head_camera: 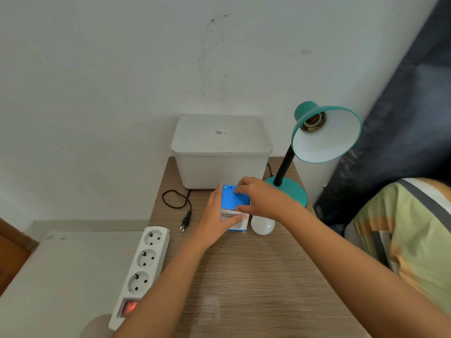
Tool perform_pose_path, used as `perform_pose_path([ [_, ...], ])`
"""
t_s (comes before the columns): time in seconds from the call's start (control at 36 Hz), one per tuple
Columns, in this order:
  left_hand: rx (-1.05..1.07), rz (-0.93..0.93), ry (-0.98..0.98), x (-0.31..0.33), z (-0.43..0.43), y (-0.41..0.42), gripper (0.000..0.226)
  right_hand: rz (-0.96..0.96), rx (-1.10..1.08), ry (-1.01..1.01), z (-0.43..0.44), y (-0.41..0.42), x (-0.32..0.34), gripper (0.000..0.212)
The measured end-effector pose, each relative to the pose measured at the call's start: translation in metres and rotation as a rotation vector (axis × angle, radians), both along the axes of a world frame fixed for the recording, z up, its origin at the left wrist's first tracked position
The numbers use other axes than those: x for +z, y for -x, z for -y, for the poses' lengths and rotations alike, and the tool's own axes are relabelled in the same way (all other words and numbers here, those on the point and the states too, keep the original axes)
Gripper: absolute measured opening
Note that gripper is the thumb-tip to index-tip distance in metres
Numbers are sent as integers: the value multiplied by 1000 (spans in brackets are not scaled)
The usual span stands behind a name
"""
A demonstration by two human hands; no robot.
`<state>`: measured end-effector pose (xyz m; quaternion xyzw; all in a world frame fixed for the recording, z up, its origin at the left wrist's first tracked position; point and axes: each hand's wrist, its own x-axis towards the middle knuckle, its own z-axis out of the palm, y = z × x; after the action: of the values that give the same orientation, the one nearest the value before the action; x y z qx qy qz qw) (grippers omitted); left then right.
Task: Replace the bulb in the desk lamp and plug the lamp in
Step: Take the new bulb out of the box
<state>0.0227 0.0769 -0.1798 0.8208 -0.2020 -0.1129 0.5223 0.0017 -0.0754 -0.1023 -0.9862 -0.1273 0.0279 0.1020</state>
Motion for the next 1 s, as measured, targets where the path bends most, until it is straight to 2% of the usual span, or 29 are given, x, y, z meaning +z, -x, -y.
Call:
perform_pose_path([
  [0.19,68,14,44,-2,3,0,93,208,105,32,3,10,-17,32],
  [0.31,49,24,41,-5,1,2,98,314,-2,-164,4,9,-12,31],
  [0.42,55,47,55,-4,-1,5,98,292,-134,-455,8,-4,2,25],
  [0.64,88,66,65,-4,-3,11,103,262,-250,-628,-1,-38,2,24],
  [0.78,86,56,57,-1,-3,11,104,326,-291,-657,-9,-32,2,26],
  [0.92,75,44,42,-1,-4,12,103,530,-301,-659,-4,-7,1,29],
  [1.0,70,29,42,0,-4,11,105,567,-246,-609,-2,7,-7,26],
])
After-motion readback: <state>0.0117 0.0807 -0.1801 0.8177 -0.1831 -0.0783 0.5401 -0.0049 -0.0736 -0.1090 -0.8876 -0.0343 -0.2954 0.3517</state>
